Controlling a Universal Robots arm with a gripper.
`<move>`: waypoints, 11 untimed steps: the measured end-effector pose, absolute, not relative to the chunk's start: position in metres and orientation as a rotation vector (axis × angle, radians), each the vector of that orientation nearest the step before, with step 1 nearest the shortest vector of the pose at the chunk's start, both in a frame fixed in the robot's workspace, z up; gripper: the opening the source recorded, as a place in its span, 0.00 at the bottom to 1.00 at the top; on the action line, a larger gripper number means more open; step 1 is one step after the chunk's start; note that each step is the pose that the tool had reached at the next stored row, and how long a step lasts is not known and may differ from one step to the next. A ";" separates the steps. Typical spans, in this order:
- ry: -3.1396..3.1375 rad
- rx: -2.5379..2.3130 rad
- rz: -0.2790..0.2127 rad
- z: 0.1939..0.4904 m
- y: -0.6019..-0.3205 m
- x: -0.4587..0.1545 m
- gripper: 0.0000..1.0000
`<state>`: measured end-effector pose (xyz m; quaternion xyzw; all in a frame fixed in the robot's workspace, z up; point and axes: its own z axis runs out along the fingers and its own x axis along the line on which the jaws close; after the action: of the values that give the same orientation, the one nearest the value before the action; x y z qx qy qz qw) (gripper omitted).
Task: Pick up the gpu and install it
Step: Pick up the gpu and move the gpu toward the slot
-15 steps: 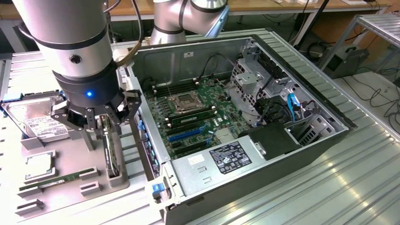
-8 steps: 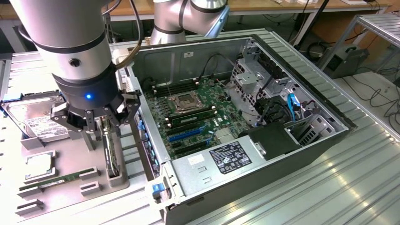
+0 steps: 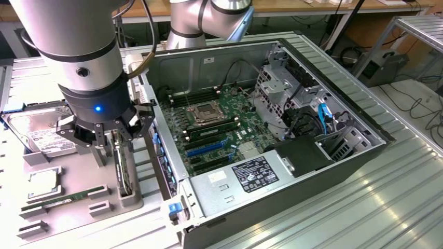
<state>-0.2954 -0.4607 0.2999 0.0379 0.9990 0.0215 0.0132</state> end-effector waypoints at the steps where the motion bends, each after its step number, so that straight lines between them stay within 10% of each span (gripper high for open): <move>1: 3.112 0.118 0.067 0.300 -0.460 -0.296 0.42; 11: 3.113 0.118 0.067 0.294 -0.455 -0.297 0.42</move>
<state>-0.2974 -0.4549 0.2938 0.0379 0.9990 0.0214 0.0130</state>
